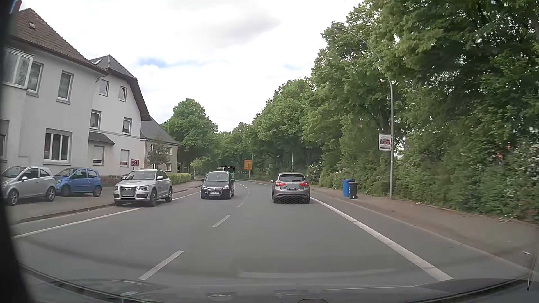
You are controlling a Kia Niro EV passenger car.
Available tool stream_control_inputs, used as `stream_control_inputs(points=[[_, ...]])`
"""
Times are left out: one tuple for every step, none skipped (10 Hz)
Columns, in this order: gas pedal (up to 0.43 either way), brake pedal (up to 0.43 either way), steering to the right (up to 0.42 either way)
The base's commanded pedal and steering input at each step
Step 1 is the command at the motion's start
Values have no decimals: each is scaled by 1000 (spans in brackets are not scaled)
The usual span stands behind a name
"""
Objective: Follow the waypoints while adhering to traffic rules and regulations
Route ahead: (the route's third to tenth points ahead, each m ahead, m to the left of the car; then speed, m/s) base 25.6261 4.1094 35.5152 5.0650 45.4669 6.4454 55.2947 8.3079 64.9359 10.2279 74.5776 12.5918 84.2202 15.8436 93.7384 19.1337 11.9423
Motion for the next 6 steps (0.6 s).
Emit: stream_control_inputs(points=[[130,0,-14],[130,0,-14],[130,0,-14],[130,0,-14],[118,0,-14],[118,0,-14]])
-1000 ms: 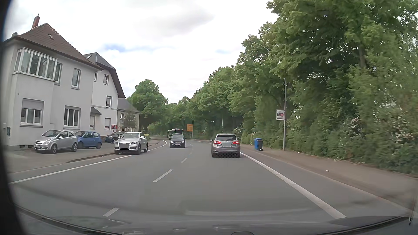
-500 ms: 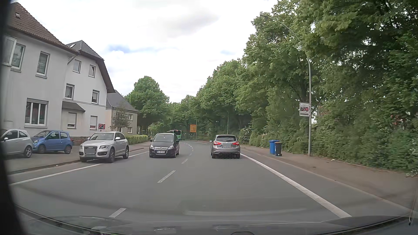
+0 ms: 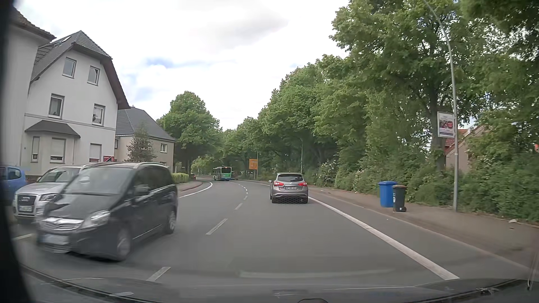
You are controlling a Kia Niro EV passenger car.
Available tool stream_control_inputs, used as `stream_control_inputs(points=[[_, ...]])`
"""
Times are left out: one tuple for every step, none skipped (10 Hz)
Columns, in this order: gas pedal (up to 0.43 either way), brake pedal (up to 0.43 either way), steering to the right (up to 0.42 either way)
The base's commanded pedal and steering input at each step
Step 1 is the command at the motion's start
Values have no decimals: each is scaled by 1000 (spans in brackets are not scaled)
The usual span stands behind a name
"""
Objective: Follow the waypoints while adhering to traffic rules and regulations
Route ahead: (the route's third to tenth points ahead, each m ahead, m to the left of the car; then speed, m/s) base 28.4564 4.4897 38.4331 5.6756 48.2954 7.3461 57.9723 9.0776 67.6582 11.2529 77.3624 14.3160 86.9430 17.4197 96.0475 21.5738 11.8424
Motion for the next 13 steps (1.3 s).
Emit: stream_control_inputs(points=[[110,0,-14],[110,0,-14],[110,0,-14],[110,0,-14],[110,0,-14],[110,0,-14],[110,0,-14],[110,0,-14],[110,0,-14],[110,0,-14],[118,0,-14],[118,0,-14],[118,0,-14]])
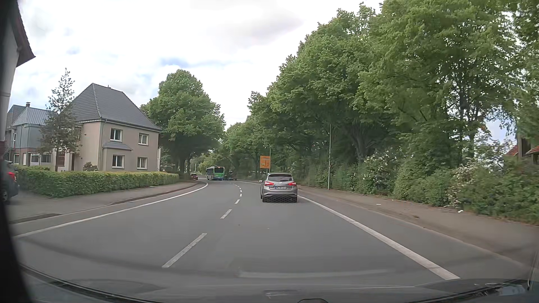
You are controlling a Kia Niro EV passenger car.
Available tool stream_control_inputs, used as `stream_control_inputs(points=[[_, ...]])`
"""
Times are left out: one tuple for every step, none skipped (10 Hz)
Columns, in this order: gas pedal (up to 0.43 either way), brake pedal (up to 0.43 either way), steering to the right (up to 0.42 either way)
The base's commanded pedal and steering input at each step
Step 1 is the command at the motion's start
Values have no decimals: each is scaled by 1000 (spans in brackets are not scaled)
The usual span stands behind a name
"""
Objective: Follow the waypoints while adhering to traffic rules and regulations
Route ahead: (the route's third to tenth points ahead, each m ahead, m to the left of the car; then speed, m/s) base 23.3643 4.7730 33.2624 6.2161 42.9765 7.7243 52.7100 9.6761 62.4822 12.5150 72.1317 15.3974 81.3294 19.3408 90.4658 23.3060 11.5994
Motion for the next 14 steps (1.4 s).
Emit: stream_control_inputs(points=[[118,0,-14],[118,0,-14],[130,0,-14],[130,0,-14],[130,0,-14],[130,0,-14],[130,0,-14],[130,0,-14],[130,0,-14],[130,0,-14],[130,0,-15],[130,0,-16],[130,0,-17],[138,0,-18]])
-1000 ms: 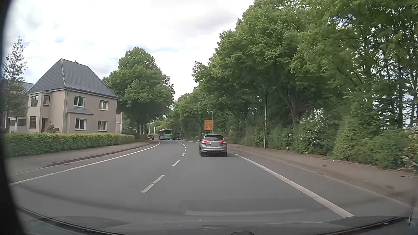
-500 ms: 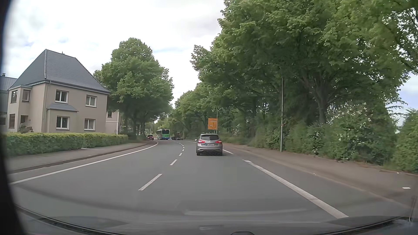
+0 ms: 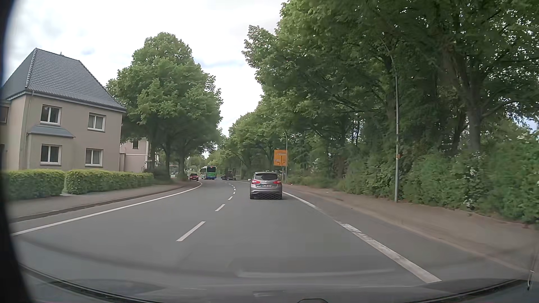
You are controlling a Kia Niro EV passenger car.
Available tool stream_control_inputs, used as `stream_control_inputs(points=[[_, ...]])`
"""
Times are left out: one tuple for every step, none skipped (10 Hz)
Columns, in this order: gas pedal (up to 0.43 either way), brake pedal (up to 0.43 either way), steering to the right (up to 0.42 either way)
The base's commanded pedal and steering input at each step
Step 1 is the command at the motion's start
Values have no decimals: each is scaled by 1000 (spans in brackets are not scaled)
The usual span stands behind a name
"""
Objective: Follow the waypoints while adhering to traffic rules and regulations
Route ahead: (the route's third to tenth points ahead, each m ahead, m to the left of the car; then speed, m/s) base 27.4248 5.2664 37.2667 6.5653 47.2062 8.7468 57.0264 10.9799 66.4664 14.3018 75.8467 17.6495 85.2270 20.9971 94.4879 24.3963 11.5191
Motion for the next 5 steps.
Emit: stream_control_inputs(points=[[150,0,-19],[150,0,-19],[150,0,-20],[150,0,-20],[150,0,-20]])
